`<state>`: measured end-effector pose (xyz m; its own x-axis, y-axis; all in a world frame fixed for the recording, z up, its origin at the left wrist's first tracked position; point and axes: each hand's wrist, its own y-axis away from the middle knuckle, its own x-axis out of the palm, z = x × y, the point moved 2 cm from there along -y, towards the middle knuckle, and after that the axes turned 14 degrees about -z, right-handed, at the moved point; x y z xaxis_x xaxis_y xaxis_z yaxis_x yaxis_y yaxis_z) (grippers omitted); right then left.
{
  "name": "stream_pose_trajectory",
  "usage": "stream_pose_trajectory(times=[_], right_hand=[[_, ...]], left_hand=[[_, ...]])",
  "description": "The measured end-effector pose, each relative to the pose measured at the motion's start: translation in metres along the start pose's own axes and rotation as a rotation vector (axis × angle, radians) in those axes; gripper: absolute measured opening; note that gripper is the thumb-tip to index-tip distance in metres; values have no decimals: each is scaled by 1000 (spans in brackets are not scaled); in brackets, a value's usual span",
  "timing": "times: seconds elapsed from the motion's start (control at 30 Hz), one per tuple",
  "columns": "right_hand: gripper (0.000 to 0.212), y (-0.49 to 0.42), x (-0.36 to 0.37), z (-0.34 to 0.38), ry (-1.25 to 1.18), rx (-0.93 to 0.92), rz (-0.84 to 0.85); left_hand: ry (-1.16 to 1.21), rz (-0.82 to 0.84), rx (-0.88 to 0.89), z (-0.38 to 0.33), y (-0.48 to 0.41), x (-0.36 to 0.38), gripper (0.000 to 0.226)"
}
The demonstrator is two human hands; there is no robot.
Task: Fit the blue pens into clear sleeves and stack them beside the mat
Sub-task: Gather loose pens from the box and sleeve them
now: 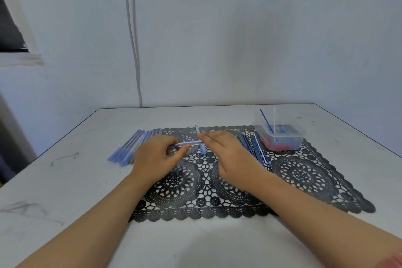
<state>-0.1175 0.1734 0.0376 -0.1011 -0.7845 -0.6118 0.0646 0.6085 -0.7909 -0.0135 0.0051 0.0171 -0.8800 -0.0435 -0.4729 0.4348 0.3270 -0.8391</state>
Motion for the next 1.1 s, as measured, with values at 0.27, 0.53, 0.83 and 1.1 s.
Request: stream_pose_trajectory(times=[0.27, 0.53, 0.83, 1.1], right_hand=[[32, 0, 0, -16, 168, 10, -116], [26, -3, -2, -33, 352, 65, -107], [25, -2, -15, -60, 511, 381, 50], [22, 4, -10, -74, 313, 281, 156]], left_hand=[[-25, 21, -5, 1, -1, -1, 37], [-3, 43, -18, -1, 0, -1, 34], [-38, 34, -47, 3, -1, -1, 45], [-14, 44, -76, 5, -1, 0, 46]])
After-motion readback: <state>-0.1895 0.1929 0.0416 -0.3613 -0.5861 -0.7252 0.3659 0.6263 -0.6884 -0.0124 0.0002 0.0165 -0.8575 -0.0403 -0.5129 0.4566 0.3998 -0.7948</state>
